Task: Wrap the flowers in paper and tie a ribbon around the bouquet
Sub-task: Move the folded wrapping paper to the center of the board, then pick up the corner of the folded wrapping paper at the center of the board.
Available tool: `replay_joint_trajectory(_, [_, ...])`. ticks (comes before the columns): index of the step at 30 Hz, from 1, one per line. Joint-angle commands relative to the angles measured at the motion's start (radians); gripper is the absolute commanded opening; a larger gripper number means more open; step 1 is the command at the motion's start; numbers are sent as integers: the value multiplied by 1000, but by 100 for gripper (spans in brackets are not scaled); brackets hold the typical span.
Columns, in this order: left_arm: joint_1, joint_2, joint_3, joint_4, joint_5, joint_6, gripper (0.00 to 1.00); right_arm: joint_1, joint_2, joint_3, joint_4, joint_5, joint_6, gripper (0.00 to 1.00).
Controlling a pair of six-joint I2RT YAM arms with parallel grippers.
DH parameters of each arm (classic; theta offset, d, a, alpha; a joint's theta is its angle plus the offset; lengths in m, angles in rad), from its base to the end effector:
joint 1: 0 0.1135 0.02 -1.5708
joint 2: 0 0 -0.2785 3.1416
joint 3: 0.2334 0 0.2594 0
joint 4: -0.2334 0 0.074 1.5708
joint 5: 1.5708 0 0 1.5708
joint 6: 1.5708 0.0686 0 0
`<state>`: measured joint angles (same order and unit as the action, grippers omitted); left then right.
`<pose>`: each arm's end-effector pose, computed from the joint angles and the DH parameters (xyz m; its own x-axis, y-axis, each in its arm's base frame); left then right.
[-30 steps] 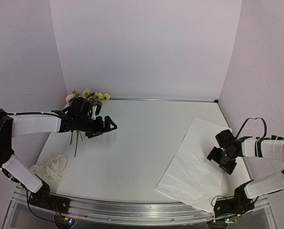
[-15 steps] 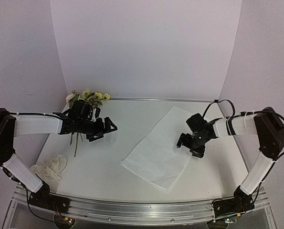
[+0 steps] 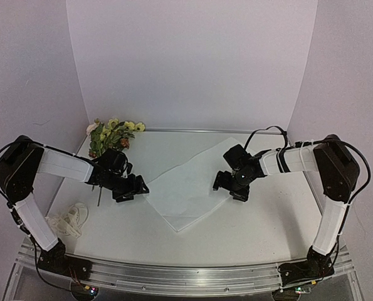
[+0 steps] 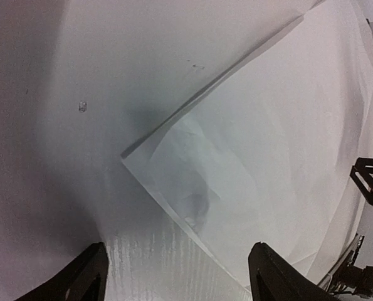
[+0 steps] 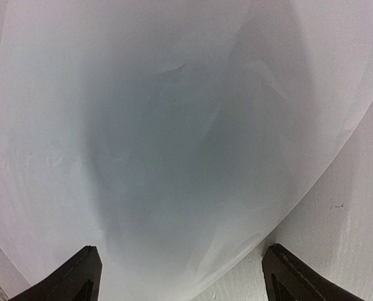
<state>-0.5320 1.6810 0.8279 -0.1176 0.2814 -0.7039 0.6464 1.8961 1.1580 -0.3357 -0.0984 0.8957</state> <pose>0.2840 -0.1893 0.1242 -0.9450 -0.1652 -0.2822 0.0142 0.8414 -0.5402 0.3184 0.2487 0.1269 -0.9356 0.2672 -0.2306 0.1498 0.8922 0.4262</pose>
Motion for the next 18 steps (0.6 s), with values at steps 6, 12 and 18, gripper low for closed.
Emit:
replay_joint_trajectory(6, [36, 68, 115, 2, -34, 42, 67, -4, 44, -26, -46, 12, 15, 90])
replay_joint_trajectory(12, [36, 103, 134, 14, -3, 35, 58, -4, 54, -26, -46, 11, 22, 90])
replay_joint_trajectory(18, [36, 114, 146, 29, 15, 27, 54, -4, 65, -20, -46, 10, 23, 89])
